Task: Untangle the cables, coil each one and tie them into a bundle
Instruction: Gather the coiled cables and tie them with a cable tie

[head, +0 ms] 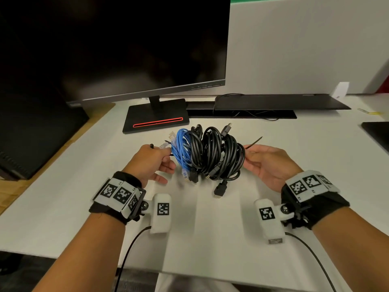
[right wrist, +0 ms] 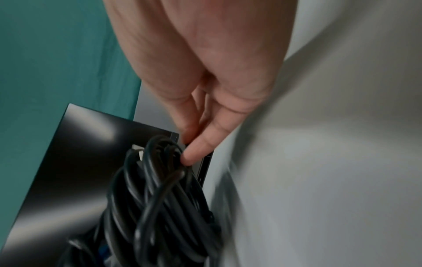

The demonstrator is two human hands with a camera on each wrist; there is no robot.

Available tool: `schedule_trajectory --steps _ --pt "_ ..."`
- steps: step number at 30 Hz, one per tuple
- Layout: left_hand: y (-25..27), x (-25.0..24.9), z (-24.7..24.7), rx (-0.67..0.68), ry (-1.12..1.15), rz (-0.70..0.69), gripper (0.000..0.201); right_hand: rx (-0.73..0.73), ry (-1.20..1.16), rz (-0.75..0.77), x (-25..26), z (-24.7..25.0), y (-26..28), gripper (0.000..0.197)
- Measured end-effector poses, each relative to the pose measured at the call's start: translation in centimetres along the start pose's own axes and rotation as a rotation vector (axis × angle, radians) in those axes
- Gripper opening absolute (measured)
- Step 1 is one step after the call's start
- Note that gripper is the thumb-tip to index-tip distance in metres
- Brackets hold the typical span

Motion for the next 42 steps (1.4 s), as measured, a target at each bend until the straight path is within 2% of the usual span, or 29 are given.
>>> schedule_trajectory --steps 3,7,8,10,13,17,22,26,29,30,33,37,42 --pt "0.2 0.1 -0.1 -0.030 -0.026 0.013 0.044 -0.077 0.108 0.018 -0.1 -0.1 0.2 0.008" --pt "0.4 0.3 -0.3 -0.044 -0.085 0.046 0.033 -0.219 0.267 0.042 0.1 0.0 -0.2 0.012" --pt "0.4 0.3 -0.4 -0.047 -0.094 0.049 0.030 -0.231 0.295 0.056 0.2 0.0 -0.3 0.007" --pt "0.4 0.2 -0.2 -0.082 -0.092 0.036 0.025 -0.201 0.340 0.106 0.5 -0.2 -0.7 0.010" --pt "0.3 -0.7 0.5 -0.192 -0.087 -0.054 0.020 -0.137 0.388 0.211 1.0 -0.6 -0.6 0.024" --pt "0.6 -2.1 0.5 -0.312 -0.105 -0.286 0.027 -0.153 0.448 0.390 2.3 -1.5 -0.2 0.027" --pt "1.3 -2.5 0.7 -0.218 0.063 -0.474 0.023 -0.021 0.206 0.358 2.6 -2.0 0.1 0.028" --pt "2.3 -3.3 0.0 -0.172 -0.051 -0.643 0.013 0.083 0.219 0.409 3.2 -2.0 0.4 0.028" --pt "3.4 -4.3 -0.6 -0.149 -0.130 -0.766 0.041 0.132 0.227 0.439 3.5 -2.0 0.4 0.024" --pt "3.6 -4.5 -0.9 -0.151 -0.168 -0.795 0.043 0.152 0.221 0.447 3.6 -2.0 0.4 0.022" --pt "3.9 -4.9 -1.7 -0.137 -0.278 -0.818 0.022 0.220 0.198 0.468 3.9 -2.2 0.6 0.024" --pt "4.3 -4.8 -3.0 -0.054 -0.237 -0.838 0.028 0.290 0.219 0.481 4.0 -2.6 0.8 0.019" --pt "5.2 -5.2 -5.1 -0.069 -0.301 -0.922 0.049 0.278 0.221 0.463 3.5 -2.5 1.0 0.031"
Point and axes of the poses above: each hand's wrist, its own y-axis away from the middle knuckle, its own z-axis out of the back of the hand, x = y × z, the point moved 5 cm from there along -y, towards the middle knuckle, and after that the axes turned 7 degrees about z, right-handed, at the moved point
